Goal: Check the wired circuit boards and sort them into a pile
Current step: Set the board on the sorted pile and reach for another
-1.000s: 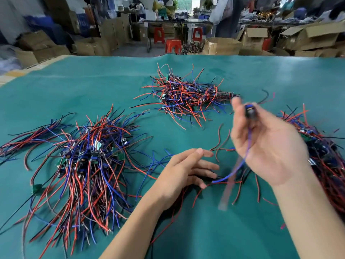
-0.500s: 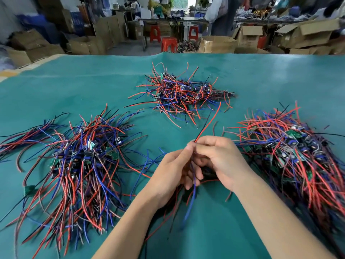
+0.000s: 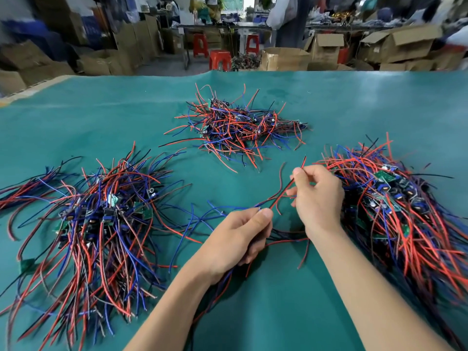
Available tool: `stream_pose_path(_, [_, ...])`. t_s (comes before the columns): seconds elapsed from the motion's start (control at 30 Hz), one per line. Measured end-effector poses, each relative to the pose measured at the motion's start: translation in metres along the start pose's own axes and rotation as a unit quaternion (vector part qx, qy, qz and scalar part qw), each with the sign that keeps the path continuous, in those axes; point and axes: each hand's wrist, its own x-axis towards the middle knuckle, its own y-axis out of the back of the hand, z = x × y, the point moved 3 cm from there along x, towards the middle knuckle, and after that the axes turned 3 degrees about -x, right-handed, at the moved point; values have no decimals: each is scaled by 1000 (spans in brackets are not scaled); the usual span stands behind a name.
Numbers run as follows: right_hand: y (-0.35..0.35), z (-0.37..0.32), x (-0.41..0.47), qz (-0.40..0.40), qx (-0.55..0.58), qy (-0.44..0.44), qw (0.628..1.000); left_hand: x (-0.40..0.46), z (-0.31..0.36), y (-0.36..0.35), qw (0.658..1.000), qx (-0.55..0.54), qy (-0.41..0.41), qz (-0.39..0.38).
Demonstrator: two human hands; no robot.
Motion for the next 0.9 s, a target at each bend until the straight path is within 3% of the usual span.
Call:
stream_pose_path(0.1, [4, 2, 3, 20, 38, -3, 999, -1, 0, -1, 1000, 7, -8, -10])
stream_pose_path(0.2, [3, 1, 5, 24, 137, -75, 987, 0, -1, -1, 1000, 9, -14, -7])
stream_pose_path(0.37, [3, 0, 3, -22, 384, -275, 881, 0, -1, -1, 999, -30, -8, -23])
stream_pose_path(0.43, [4, -6, 2, -45, 452, -311, 835, 1, 0, 0, 998, -58, -12, -5])
stream_pose_path(0.5, [2, -11, -1, -79, 475, -320, 816, 2, 0, 4, 996, -75, -23, 45])
stream_pose_path(0.6, [-9, -16, -16, -199, 361, -287, 865, 5, -3, 7, 991, -90, -36, 97])
stream_pose_path(0.67, [-18, -22, -29, -300, 228, -197, 905, 5, -5, 8, 989, -93, -42, 106])
stream_pose_path(0.73, [-23, -29, -41, -372, 142, -94, 912, 5, -4, 9, 988, -106, -35, 104])
stream_pose_path(0.9, [-17, -33, -42, -382, 139, -34, 913, 6, -6, 9, 987, -113, -21, 109])
